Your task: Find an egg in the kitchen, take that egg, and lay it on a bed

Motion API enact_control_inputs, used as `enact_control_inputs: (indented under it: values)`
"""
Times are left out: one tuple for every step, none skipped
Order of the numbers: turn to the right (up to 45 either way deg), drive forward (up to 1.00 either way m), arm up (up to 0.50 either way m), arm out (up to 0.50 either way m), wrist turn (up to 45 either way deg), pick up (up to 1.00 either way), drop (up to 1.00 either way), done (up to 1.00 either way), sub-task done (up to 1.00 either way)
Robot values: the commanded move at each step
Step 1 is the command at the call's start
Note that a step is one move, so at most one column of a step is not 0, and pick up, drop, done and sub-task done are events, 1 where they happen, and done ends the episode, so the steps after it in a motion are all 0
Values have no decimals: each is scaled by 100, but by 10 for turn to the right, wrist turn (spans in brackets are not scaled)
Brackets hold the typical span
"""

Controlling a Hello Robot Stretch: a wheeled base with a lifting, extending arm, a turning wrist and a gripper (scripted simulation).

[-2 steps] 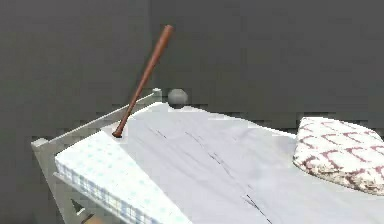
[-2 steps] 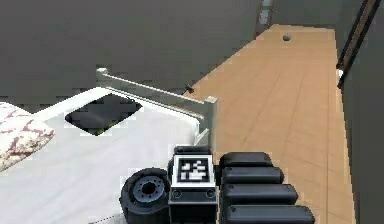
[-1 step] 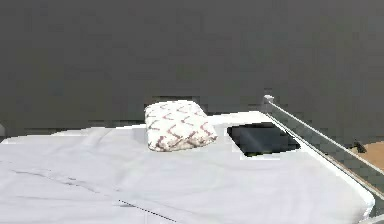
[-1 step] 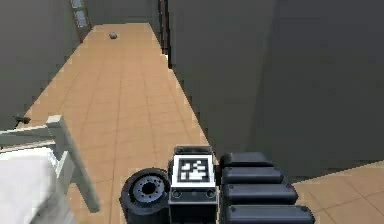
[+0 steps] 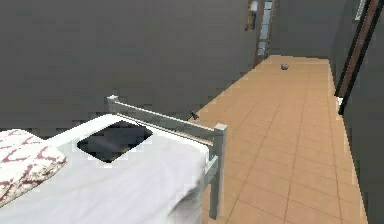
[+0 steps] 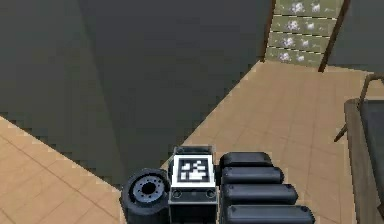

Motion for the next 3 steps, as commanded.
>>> enact_control_inputs:
  values:
    - [30, 0, 0, 0, 0, 0, 0, 0, 0]
    - [-450, 0, 0, 0, 0, 0, 0, 0, 0]
    - [-450, 0, 0, 0, 0, 0, 0, 0, 0]
